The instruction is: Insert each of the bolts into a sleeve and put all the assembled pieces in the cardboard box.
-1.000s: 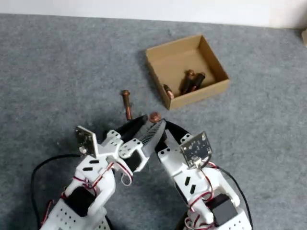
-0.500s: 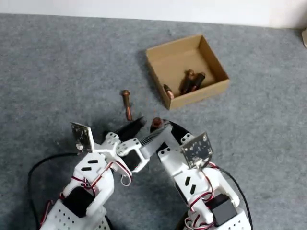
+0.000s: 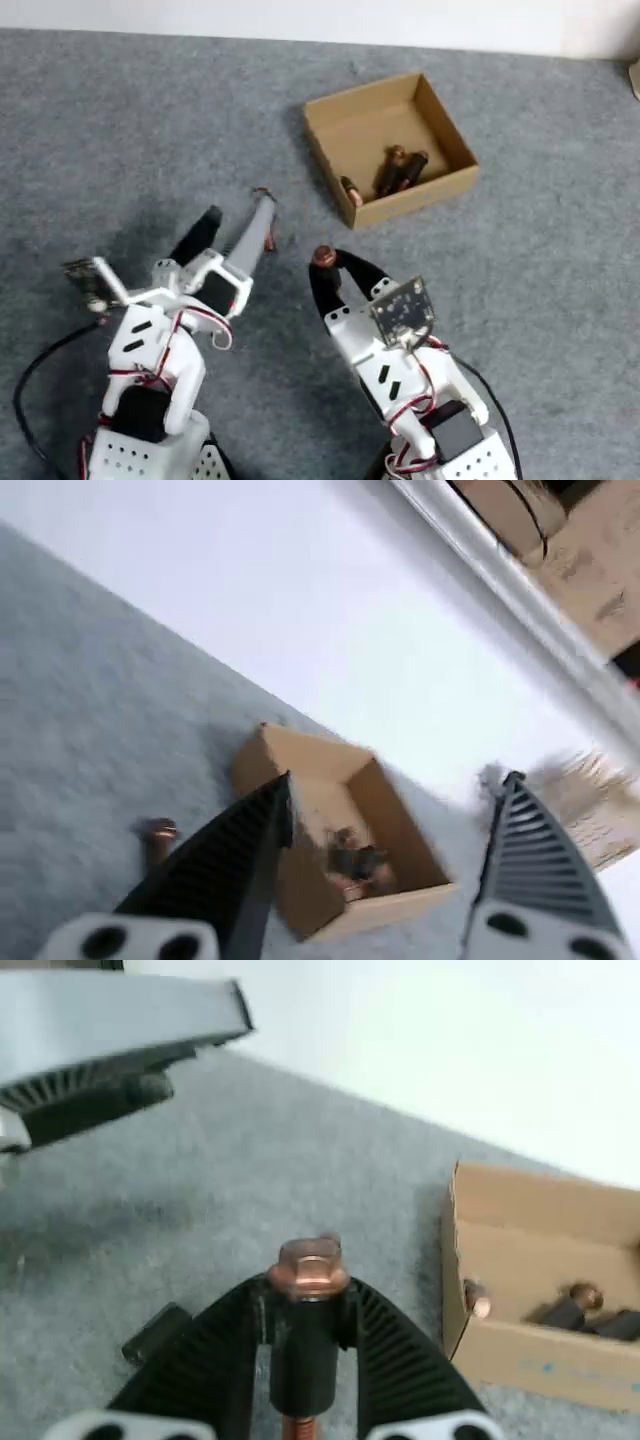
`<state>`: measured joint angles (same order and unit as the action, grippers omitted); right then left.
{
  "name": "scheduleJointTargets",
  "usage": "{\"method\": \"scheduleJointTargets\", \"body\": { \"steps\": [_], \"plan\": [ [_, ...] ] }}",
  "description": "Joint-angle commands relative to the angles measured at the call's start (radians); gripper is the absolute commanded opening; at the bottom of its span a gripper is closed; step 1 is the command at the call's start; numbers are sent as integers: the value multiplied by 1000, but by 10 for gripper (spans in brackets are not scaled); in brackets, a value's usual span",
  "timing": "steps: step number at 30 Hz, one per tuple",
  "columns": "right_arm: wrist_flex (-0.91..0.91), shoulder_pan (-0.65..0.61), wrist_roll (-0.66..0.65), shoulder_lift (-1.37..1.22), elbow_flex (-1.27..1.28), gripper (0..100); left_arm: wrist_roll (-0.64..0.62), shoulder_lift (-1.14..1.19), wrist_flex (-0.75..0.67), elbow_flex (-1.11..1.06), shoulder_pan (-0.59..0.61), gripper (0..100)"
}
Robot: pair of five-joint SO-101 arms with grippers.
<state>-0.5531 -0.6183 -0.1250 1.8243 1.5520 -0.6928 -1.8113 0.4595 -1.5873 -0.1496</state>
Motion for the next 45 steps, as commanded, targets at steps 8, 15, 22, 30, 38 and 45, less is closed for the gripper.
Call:
{"method": "scheduleJointTargets", "body": {
  "steps": [8, 15, 22, 30, 38, 45],
  "plan": [
    [51, 47, 11, 4, 24, 5, 324, -2, -3, -67, -73, 114],
    [-48, 174, 8, -349, -341, 5, 304, -2, -3, -64, 51, 158],
    [-59, 275, 6, -975, -834, 5, 304, -2, 2, -68, 56, 158],
    [-266, 381, 6, -1647, -1388, 5, 304, -2, 2, -70, 53, 158],
    [-381, 512, 6, -2051, -1778, 9, 305, -2, 2, -67, 51, 158],
    [-446, 535, 8, -2287, -1986, 9, 307, -4, 2, -67, 51, 158]
  ]
}}
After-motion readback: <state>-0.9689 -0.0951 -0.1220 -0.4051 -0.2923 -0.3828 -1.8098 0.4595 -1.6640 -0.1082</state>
